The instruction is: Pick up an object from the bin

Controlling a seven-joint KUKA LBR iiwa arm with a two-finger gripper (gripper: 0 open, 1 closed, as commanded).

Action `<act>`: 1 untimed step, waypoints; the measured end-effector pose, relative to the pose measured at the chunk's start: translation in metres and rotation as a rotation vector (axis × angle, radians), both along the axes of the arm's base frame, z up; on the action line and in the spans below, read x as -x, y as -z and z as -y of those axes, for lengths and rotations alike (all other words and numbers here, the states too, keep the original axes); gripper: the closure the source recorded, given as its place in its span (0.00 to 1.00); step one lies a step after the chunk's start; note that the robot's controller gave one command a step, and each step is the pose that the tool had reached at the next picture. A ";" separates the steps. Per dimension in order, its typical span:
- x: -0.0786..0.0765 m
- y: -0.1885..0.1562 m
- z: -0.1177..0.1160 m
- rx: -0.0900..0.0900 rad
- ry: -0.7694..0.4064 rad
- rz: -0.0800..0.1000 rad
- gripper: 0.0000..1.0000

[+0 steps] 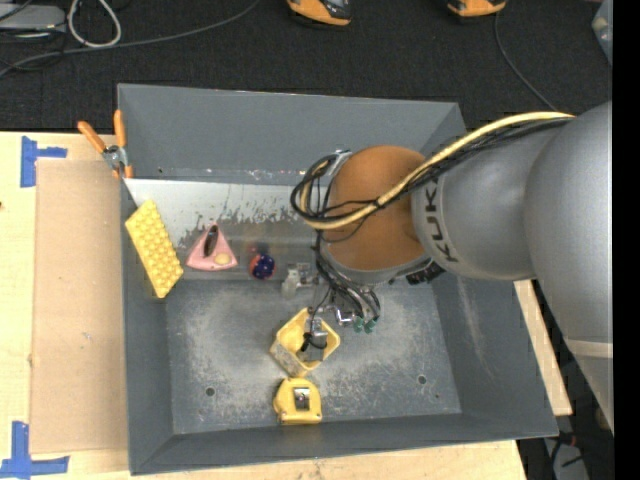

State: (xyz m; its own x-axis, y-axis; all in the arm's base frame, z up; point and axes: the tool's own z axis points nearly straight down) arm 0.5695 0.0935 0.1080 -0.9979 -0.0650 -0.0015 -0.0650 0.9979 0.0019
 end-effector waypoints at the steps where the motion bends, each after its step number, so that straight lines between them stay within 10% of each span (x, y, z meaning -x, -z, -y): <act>1: -0.013 0.038 0.014 0.000 -0.075 0.001 0.00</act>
Offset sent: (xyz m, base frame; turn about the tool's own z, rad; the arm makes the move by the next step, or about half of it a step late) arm -0.0005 -0.0030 -0.0380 -0.2192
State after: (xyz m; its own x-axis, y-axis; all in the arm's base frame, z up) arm 0.5828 0.0793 0.0700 -0.9902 -0.1396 -0.0027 -0.1396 0.9902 0.0022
